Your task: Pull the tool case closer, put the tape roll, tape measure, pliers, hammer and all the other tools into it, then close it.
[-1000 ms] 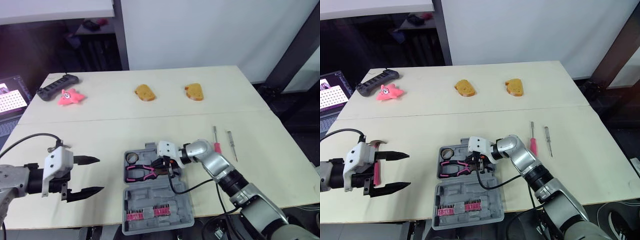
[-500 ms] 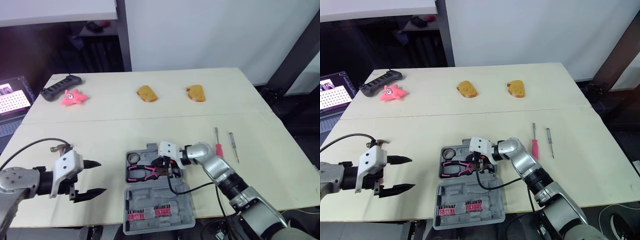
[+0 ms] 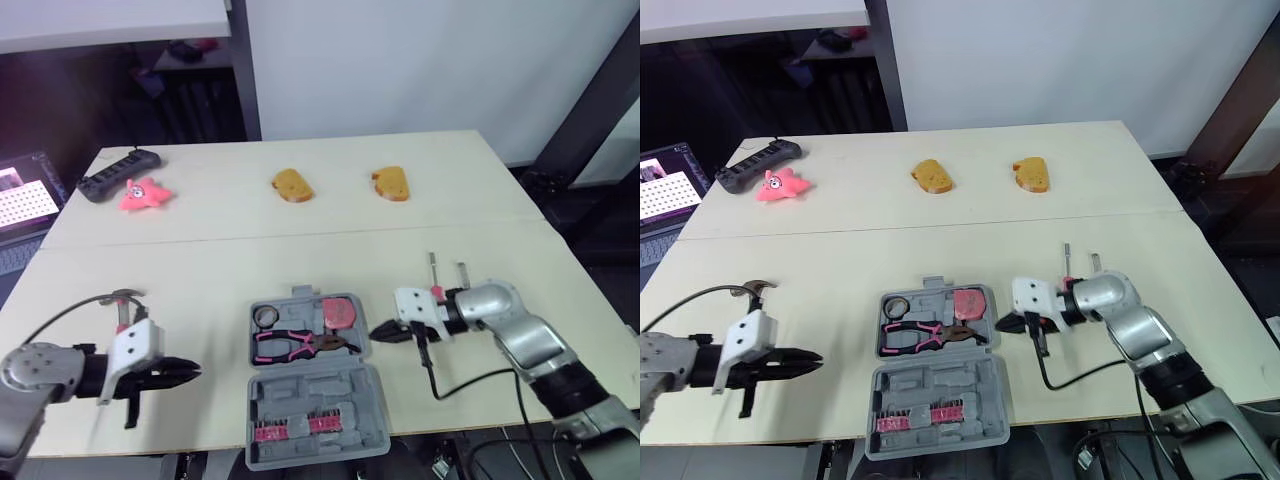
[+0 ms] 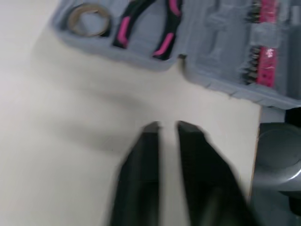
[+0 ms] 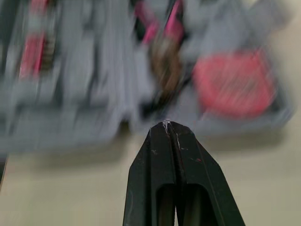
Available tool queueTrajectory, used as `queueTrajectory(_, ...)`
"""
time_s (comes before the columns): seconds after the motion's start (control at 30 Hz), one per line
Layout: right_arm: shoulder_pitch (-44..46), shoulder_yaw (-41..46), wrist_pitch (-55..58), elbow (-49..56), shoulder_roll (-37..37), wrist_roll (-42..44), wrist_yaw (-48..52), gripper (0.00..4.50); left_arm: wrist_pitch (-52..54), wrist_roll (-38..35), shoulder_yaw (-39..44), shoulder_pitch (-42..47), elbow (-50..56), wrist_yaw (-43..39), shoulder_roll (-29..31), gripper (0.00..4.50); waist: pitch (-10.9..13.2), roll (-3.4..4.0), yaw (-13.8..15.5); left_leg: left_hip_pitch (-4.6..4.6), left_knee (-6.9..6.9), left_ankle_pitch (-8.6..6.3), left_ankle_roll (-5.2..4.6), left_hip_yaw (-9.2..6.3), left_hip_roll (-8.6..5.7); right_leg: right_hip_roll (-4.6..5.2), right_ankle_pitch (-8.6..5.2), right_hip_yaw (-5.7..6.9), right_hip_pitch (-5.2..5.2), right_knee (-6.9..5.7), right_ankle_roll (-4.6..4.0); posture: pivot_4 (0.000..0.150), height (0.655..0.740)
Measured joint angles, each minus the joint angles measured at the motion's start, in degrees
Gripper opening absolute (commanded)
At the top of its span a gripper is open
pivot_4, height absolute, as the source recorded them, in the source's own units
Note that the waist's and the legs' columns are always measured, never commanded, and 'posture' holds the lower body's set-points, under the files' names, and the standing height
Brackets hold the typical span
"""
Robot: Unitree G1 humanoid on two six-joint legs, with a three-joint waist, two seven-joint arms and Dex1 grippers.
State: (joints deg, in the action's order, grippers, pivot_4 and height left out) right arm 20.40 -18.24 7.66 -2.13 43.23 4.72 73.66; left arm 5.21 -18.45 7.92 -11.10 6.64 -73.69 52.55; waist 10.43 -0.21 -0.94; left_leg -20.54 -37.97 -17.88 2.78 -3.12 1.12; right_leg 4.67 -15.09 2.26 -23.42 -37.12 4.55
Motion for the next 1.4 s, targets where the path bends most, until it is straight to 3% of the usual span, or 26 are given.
queueTrajectory(0.2, -3.93, -1.65, -1.41, -0.23, -1.19, -2.48, -2.53, 0.00, -2.93, 3.21, -5.55, 2.38, -3.26, 2.52, -4.92, 0.05, 0.01, -0.03, 0.21, -0.01, -0.01, 0.00, 0.00, -0.01, 0.00, 0.00, 0.01, -0.01, 0.01, -0.02, 0.01, 0.150, 0.7400)
queueTrajectory(0.53, -4.88, -3.07, -1.41, -1.04, -3.09, -4.12, -5.43, 0.00, -1.71, 5.56, -10.59, 4.26, -4.56, 5.84, -7.90, 0.05, 0.03, -0.05, 0.24, 0.00, -0.02, 0.00, 0.00, -0.02, -0.01, 0.00, 0.01, -0.01, 0.02, -0.01, 0.01, 0.150, 0.7400)
queueTrajectory(1.4, -5.72, -1.46, 7.18, 1.49, -6.76, -3.98, -8.79, 0.00, 4.87, 7.21, -14.20, 8.07, -5.41, 14.25, -16.71, 0.05, 0.02, -0.05, 0.37, 0.07, -0.04, 0.00, 0.00, -0.04, -0.01, 0.01, 0.02, -0.01, 0.11, -0.03, 0.02, 0.150, 0.7400)
